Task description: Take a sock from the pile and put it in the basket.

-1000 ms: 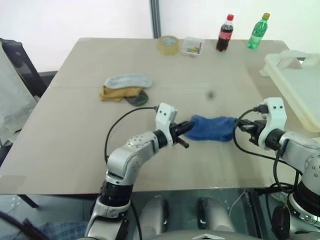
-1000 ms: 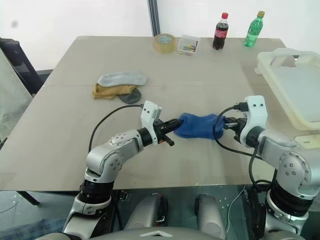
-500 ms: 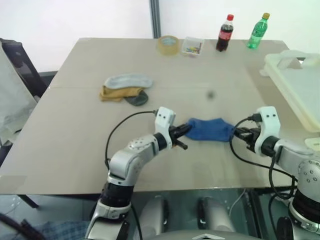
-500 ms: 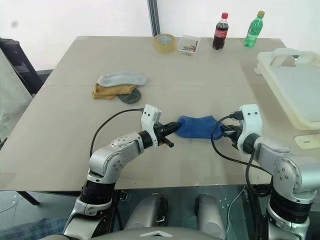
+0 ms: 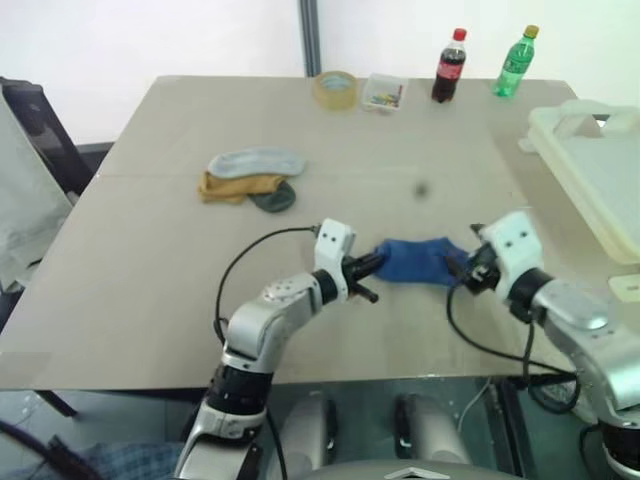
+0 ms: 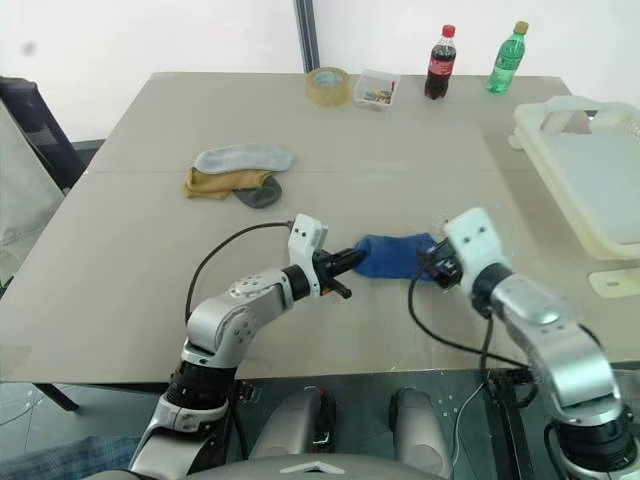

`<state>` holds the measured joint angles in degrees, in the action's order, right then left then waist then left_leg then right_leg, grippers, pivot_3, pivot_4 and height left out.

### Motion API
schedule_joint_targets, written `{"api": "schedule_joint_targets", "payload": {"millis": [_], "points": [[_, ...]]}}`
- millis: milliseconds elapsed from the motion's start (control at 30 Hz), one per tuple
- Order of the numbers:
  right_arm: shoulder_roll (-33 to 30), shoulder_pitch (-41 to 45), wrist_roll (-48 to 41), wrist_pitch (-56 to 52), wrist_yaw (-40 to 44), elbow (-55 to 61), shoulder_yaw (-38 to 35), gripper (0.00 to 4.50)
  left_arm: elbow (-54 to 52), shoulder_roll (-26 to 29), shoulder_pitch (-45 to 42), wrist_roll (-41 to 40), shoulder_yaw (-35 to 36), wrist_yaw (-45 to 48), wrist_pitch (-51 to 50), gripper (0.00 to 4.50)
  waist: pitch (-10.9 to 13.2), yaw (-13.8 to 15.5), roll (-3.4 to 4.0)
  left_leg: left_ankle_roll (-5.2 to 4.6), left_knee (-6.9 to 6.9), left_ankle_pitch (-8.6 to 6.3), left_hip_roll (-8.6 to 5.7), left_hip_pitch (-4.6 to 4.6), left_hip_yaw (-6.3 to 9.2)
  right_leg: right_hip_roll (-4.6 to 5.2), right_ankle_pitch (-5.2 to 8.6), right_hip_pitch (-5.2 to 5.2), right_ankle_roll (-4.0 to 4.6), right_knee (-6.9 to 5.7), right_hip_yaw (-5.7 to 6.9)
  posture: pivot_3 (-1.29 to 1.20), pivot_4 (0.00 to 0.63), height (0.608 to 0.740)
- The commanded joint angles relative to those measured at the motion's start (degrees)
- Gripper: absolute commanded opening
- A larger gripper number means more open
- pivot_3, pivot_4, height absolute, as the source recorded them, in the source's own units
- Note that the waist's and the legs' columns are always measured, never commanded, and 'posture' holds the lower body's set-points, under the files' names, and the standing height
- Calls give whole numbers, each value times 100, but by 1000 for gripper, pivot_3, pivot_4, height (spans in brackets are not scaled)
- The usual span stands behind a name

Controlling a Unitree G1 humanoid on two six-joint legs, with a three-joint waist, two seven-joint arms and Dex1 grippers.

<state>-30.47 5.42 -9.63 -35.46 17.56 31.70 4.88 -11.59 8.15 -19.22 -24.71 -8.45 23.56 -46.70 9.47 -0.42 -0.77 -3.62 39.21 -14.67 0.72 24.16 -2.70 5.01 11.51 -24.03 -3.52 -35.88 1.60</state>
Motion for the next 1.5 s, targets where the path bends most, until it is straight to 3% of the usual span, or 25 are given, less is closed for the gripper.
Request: {"api": "schedule_joint_targets", "payload": {"millis": [33,133,233,500,600,667,733,867,1200,1500], "points": [[277,33,613,837,-383,-475,261,3703,-121,-21,44,-19,29,-16,43,0,-1,7,-2,0,0,0,0,0,1,1,0,1,0,0,0,0,150,740],[675,26,991,1263,-704,-956,479,3703,-198,-21,118,-50,42,-35,9,0,1,5,1,1,0,0,2,-2,1,-1,0,1,1,-1,1,0,150,740],[1116,-1,1326,1581,-1138,-1351,582,3764,-253,-20,175,-81,57,-37,-28,901,0,3,0,2,-2,1,3,-2,2,-2,-1,0,2,-1,1,0,150,740],[1676,-237,1823,1783,-1544,-1723,665,3764,-275,77,221,4,56,-80,-74,4443,-1,5,2,3,-1,1,19,-6,-1,-1,-1,2,3,-1,0,0,150,740],[1720,-336,1956,1891,-1528,-1835,705,3764,-79,16,142,-191,387,-183,-310,4443,-3,-15,3,3,-2,0,24,-28,-2,-3,0,23,3,-2,-1,0,150,740],[1735,-352,2005,1918,-1519,-1868,673,3764,258,-444,-40,-1091,1258,-449,-1188,4443,-4,-19,2,3,-2,0,29,-35,-2,-4,0,29,3,-2,0,0,150,740],[1759,-342,2046,1938,-1514,-1904,654,3764,618,-543,-207,-1406,1636,-543,-1752,4443,-11,-17,-5,3,1,1,32,-42,0,-4,11,34,-16,-2,3,0,150,740],[1707,-326,2183,2010,-1428,-1934,678,3764,991,-322,-414,-1170,1362,-671,-2182,4443,-40,-21,-7,3,0,1,28,-47,3,-9,11,44,-14,-2,4,0,150,740],[1741,-374,2447,2084,-1348,-1880,731,3764,2053,-674,-952,-1449,1374,-446,-2738,4443,-120,77,-11,4,0,0,25,-53,7,-1,3,48,2,0,6,0,150,740],[1641,-294,2603,2091,-1209,-1871,645,3764,2397,-822,-1392,-2321,1864,199,-3528,4443,-133,108,-12,3,-2,0,22,-45,7,0,2,45,4,4,6,0,150,740]]}}
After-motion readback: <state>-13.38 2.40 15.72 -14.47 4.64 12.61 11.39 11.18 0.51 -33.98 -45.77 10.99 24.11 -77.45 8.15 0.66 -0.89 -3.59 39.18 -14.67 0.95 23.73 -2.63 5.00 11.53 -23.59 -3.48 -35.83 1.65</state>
